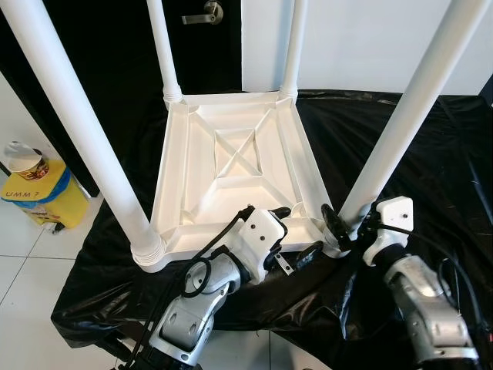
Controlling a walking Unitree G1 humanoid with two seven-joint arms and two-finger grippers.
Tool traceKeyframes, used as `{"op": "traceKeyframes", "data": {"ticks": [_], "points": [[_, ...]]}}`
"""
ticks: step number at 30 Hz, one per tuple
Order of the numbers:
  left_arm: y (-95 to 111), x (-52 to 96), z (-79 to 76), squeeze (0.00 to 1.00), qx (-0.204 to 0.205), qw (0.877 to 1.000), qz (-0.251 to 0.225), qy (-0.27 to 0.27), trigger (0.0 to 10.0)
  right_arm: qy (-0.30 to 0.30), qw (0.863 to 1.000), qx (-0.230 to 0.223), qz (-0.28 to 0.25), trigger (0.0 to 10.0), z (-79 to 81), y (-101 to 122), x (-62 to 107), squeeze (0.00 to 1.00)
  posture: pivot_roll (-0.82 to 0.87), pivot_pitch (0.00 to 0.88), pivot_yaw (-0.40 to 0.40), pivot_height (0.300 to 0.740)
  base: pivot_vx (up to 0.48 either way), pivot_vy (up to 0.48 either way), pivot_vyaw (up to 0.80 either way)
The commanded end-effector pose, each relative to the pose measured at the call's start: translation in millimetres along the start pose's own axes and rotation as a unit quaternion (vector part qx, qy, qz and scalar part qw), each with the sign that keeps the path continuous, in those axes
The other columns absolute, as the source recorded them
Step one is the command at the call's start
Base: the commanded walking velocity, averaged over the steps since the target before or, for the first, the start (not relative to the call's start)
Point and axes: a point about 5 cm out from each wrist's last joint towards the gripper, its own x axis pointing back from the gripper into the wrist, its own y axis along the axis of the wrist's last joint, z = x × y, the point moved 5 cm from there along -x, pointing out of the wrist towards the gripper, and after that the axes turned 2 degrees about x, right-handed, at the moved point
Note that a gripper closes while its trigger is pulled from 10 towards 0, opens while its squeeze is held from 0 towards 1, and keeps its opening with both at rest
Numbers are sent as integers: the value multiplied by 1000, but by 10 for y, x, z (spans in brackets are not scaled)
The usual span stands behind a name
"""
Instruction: Building children table
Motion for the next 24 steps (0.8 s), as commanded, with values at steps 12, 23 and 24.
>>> {"op": "traceKeyframes", "data": {"ticks": [12, 23, 24], "points": [[15, 1, -27, 0, -4, 1000, 2, -7, 10000, 105, 994, 12, 21, 10000, 112, -106, -94, 0, -32, 18, -7, 740, 0, 0, 0], [9, 8, -37, 0, -3, 1000, 2, -3, 10000, 106, 993, 16, 48, 0, 67, -256, -44, 0, -34, 22, -18, 740, 0, 0, 0], [9, 8, -37, 0, -3, 1000, 2, -3, 10000, 106, 993, 16, 48, 0, 67, -256, -44, 0, -34, 22, -18, 740, 0, 0, 0]]}}
